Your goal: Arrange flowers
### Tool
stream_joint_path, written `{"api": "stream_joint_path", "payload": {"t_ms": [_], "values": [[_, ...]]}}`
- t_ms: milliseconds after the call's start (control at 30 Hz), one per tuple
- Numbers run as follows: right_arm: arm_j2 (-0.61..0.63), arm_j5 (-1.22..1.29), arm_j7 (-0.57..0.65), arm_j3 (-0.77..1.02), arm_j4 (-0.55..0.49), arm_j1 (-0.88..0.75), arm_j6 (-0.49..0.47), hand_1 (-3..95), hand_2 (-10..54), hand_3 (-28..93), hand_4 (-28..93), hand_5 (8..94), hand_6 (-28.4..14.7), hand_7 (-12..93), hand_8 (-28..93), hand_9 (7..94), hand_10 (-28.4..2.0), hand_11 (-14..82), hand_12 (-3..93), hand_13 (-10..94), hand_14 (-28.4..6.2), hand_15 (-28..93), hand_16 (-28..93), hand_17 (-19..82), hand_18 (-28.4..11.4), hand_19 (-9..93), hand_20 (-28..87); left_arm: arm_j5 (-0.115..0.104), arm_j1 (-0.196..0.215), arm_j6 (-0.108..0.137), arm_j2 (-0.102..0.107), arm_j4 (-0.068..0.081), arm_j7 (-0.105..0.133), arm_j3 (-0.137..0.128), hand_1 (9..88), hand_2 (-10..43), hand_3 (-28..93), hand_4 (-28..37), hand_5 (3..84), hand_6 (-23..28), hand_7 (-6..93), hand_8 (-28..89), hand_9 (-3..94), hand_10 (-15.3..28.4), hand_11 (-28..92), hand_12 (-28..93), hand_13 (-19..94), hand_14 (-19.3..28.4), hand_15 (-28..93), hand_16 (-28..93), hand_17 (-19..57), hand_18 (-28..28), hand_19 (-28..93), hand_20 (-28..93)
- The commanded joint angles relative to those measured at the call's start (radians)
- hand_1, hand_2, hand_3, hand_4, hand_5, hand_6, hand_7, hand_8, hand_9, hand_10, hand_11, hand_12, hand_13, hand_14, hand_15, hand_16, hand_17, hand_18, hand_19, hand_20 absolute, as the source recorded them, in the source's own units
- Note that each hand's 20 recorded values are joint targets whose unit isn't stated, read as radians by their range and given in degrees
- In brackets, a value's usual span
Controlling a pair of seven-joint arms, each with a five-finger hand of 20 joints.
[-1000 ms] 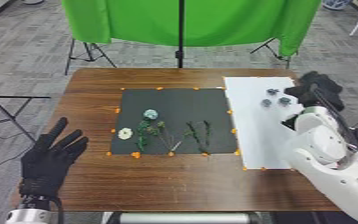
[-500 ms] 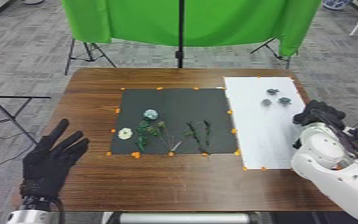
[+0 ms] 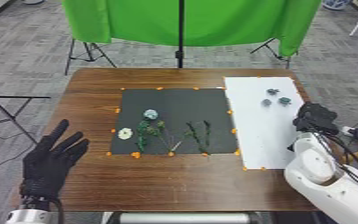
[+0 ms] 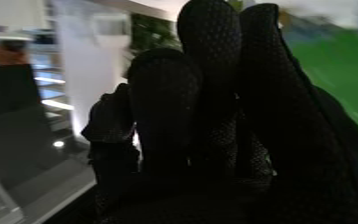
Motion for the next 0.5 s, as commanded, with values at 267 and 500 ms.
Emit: {"api": "stream_joint_path", "payload": {"t_ms": [267, 500], "values": [[-0.332, 0.043, -0.313, -0.366, -0.159, 0.380, 0.018, 55.4, -9.5, 65, -28, 88.5, 4.0, 14, 2, 93.6, -6.5, 23.1, 30.5, 76, -4.8, 69, 21, 28, -21.0, 88, 47, 0.004, 0.012, 0.002, -0.003, -0.005, 0.008, 0.001, 18.7, 5.7, 78, -28.3, 30.2, 4.7, 12.4, -10, 30.8, 19.1, 21, 12, 21, 28.3, 46, -7, -10.9, 28.4, 51, 7], [-0.446, 0.044, -0.372, -0.490, -0.082, 0.447, -0.041, 54.5, -9.5, 65, -28, 88.3, 3.8, 15, 2, 92.2, -6.9, 24.8, 30.7, 74, -5.0, 69, 21, 27, -21.2, 87, 47, 0.010, -0.001, -0.002, -0.007, -0.001, -0.001, 0.000, 18.8, 5.6, 78, -28.3, 30.1, 4.7, 12.5, -10, 30.8, 19.0, 22, 12, 21, 28.2, 47, -7, -10.9, 28.4, 51, 7]]}}
